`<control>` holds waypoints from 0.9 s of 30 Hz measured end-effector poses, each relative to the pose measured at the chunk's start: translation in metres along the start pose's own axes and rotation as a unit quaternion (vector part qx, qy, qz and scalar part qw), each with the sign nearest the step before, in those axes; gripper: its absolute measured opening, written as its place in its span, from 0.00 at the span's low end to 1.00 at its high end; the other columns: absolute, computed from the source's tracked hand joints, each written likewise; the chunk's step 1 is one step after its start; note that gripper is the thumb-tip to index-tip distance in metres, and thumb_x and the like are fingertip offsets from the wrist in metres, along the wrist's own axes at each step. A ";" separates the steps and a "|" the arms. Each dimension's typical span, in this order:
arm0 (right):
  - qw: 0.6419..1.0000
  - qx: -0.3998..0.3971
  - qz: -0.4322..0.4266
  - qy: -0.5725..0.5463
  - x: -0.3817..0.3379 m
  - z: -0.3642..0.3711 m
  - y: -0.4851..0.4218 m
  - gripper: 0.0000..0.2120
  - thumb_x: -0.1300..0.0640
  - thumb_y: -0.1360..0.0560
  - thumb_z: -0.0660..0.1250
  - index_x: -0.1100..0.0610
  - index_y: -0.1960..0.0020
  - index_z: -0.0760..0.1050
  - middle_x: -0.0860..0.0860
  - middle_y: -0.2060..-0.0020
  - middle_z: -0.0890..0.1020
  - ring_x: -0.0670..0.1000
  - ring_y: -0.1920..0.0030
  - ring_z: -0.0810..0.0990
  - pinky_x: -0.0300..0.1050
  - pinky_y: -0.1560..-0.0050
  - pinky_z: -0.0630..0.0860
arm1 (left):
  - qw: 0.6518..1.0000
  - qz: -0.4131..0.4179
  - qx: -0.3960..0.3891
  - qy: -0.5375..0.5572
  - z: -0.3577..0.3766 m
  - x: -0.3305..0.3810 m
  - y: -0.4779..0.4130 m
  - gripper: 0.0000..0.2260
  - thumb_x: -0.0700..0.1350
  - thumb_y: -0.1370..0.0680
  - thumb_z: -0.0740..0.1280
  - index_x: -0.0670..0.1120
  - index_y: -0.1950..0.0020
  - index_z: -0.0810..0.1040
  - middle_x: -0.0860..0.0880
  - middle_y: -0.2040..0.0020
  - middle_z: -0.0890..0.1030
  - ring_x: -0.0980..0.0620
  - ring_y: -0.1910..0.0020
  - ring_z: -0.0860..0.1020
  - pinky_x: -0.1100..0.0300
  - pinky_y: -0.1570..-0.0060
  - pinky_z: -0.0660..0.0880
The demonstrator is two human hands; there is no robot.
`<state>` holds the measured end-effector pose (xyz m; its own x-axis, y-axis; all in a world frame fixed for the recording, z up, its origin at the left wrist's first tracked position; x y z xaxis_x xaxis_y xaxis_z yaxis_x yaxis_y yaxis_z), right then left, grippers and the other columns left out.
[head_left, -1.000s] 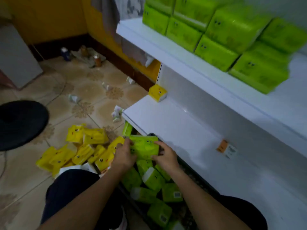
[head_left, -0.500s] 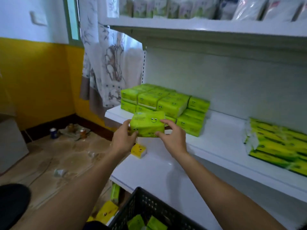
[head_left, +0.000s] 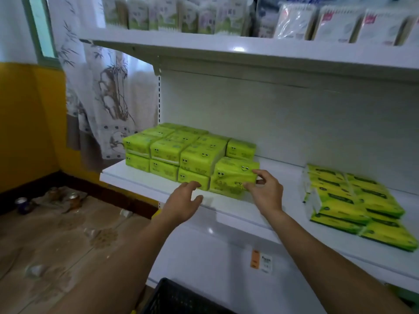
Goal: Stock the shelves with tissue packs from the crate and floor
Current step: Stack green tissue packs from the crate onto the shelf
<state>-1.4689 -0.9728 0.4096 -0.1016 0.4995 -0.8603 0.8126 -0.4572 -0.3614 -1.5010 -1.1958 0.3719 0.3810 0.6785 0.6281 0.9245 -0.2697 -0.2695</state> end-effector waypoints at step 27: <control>0.998 -0.006 0.057 0.035 0.057 0.057 -0.100 0.27 0.66 0.29 0.65 0.56 0.31 0.66 0.57 0.42 0.75 0.57 0.46 0.78 0.45 0.41 0.72 | 0.992 0.021 -0.012 -0.126 0.063 -0.050 -0.062 0.33 0.63 0.37 0.48 0.50 0.42 0.79 0.48 0.41 0.77 0.44 0.41 0.73 0.53 0.40 0.66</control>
<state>-1.5883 -0.9407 0.3762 0.0321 0.4955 -0.8680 0.8237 -0.5050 -0.2578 -1.5781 -1.1700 0.3110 0.4066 0.8150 0.4129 0.9090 -0.3155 -0.2724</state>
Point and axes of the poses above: each hand's wrist, its own y-axis away from the middle knuckle, its own z-axis out of the palm, x = y × z, the point moved 7 cm from there along -y, towards the middle knuckle
